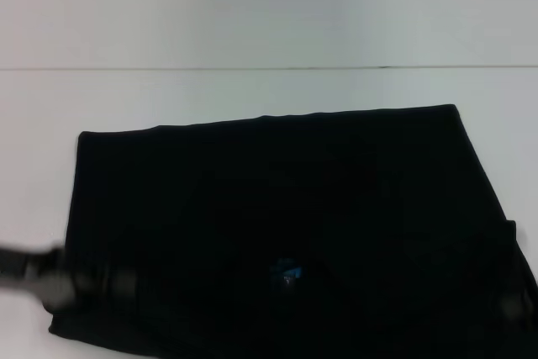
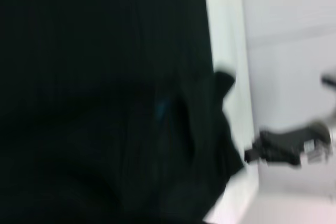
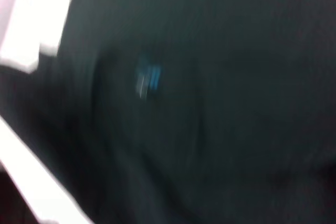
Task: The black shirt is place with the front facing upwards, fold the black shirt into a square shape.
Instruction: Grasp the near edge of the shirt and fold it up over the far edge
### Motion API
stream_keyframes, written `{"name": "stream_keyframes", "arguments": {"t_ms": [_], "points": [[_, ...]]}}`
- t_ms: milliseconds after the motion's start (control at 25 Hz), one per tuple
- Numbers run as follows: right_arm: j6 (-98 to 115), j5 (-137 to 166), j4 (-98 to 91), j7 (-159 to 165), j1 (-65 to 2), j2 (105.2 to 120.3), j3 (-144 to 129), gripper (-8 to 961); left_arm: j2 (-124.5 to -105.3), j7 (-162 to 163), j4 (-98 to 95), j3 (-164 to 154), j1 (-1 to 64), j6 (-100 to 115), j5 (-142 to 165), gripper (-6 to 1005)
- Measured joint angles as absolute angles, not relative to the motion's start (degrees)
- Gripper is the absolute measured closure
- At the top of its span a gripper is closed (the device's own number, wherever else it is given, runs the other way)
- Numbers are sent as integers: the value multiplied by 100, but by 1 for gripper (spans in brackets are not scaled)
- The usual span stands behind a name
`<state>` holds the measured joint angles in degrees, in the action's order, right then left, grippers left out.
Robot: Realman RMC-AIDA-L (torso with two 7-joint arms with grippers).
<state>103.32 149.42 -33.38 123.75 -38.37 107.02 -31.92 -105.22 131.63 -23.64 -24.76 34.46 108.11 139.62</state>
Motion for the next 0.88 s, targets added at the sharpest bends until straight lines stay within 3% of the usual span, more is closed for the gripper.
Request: {"name": "stream_keyframes", "arguments": {"t_ms": [240,520,680,880], "points": [[9278,14011,-3284,12978,-3922,10567,-2271,906,-10388,13474,-2448,-1316,3739,9339,13953,959],[8803,13456,-2970,12942,-3973,10611,-2484,904,-10456,13444,-2423,-1078,3758,8898,13916,959],[8881,13472,-2965,12999,-3832,10553,-2797,902,-10484,13421,-2415,-1089,3642,8976,13916,960],[9359,13472,-2955,13000,-3638,10564,-3193,819,-10518,13338,-2435,-1089,3557,9021,13913,960]]}}
